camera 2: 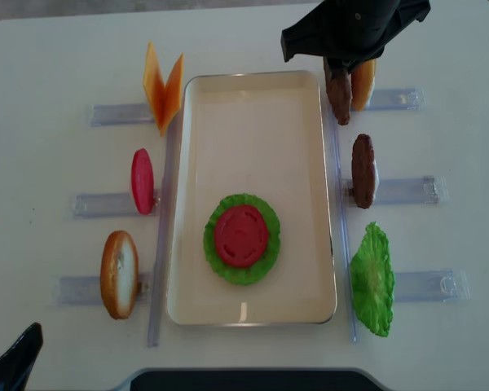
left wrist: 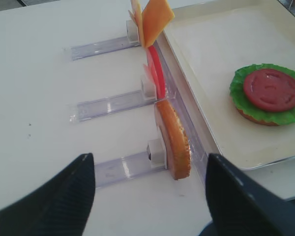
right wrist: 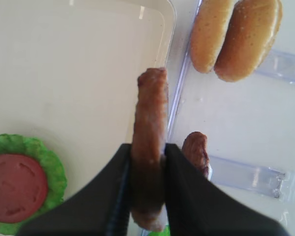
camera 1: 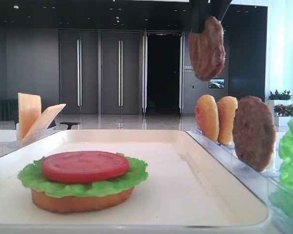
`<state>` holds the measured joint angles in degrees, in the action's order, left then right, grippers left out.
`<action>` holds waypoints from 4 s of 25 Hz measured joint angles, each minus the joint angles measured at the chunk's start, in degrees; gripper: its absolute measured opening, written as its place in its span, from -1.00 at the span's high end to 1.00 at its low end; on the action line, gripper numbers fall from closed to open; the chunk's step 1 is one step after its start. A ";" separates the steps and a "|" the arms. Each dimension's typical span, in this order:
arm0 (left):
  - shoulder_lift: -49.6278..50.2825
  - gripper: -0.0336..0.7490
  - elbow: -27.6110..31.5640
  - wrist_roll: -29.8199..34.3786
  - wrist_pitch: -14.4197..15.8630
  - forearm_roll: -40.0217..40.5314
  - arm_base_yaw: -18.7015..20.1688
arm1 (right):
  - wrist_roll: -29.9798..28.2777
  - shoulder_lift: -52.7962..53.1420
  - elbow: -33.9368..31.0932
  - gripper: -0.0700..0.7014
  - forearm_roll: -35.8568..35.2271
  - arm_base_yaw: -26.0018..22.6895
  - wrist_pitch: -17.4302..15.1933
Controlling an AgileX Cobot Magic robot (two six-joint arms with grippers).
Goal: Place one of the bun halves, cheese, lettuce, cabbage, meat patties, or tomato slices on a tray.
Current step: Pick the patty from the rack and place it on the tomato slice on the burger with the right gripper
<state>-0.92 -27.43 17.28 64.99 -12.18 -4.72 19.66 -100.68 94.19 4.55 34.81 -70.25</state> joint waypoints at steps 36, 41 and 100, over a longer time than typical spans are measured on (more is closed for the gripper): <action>0.00 -0.45 0.00 0.00 0.00 0.00 0.00 | -7.95 0.01 0.00 0.40 -0.24 -11.04 0.00; 0.00 -0.45 0.00 0.00 0.00 0.00 0.00 | -8.63 0.01 0.00 0.40 -0.58 -11.90 0.00; 0.00 -0.45 0.00 0.00 0.00 0.00 0.02 | -2.69 45.57 -37.77 0.40 -8.94 -12.01 -0.44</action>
<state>-0.92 -27.43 17.28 64.99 -12.18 -4.71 16.97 -55.11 56.42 -4.40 22.80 -70.69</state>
